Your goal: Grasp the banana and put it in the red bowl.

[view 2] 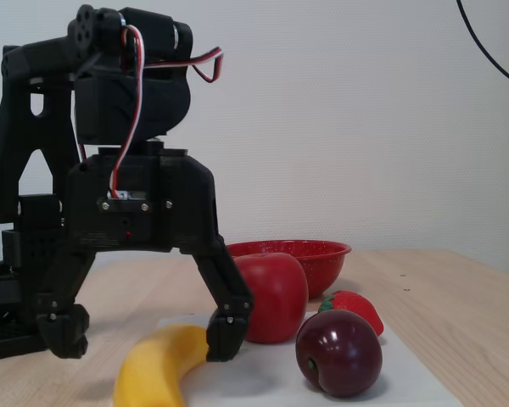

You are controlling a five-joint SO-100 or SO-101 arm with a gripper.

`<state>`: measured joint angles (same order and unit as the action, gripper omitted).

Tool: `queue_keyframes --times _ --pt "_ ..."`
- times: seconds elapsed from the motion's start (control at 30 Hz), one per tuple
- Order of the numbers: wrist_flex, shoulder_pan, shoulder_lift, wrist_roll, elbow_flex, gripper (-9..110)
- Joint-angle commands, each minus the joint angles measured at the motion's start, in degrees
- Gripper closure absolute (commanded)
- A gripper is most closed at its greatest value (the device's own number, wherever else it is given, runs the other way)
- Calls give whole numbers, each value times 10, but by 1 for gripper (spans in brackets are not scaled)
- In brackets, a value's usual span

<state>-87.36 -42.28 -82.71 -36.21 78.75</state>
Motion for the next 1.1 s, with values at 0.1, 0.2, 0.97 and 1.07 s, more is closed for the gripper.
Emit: queue_keyframes --times 0.1,0.2,0.97,1.07 --pt "18 21 -11 1 -48 43" --pt "21 25 -1 3 -48 43" --pt "41 29 44 19 -54 66" --pt "25 28 33 8 -54 84"
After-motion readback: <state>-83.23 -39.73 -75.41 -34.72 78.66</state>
